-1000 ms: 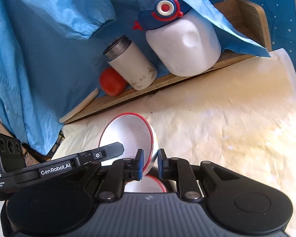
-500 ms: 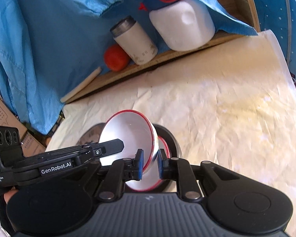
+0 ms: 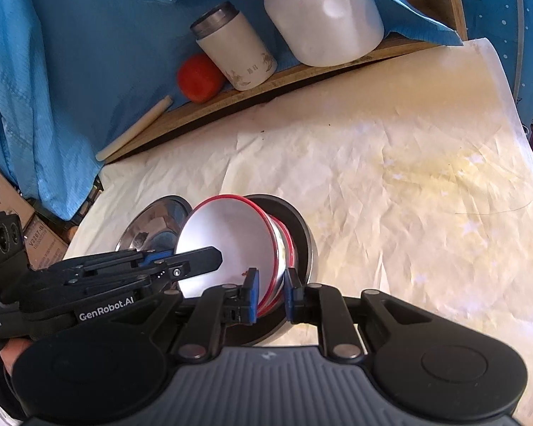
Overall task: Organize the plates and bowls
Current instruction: 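Lift the white bowl with both tools and carry it over the steel bowl, then lower the white bowl into the other white bowl inside the steel bowl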
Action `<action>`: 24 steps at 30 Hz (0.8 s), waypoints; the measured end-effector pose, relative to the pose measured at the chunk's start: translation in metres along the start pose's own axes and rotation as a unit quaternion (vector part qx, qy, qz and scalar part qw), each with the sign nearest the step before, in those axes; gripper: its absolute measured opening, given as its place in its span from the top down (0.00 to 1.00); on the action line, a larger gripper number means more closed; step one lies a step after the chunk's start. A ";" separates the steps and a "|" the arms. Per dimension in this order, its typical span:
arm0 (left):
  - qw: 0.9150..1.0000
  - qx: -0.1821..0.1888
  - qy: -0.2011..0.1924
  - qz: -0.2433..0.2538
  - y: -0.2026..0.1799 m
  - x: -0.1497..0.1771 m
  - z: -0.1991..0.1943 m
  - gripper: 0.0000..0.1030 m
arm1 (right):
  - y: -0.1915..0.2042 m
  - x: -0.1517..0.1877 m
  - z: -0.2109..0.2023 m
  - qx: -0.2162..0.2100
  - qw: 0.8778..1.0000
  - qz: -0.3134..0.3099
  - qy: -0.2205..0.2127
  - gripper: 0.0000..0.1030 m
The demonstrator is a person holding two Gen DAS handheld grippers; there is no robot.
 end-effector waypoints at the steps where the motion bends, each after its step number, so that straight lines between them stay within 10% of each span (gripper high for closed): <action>1: 1.000 -0.001 0.000 0.002 0.000 0.000 0.000 0.87 | 0.000 0.000 0.000 0.000 1.000 0.000 0.000 0.84; 24: 1.000 -0.005 0.002 0.028 -0.001 0.002 0.002 0.86 | 0.012 -0.001 0.009 0.052 0.997 -0.044 0.034 0.84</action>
Point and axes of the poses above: each gripper's, at about its wrist camera, not at the fingertips, and z roughly the way its jaws point, y to its left, x to its underside, the point moved 8 cm from there along z, roughly the way its jaws point, and after that the axes turned 14 degrees about -x, right-handed, at the moved point
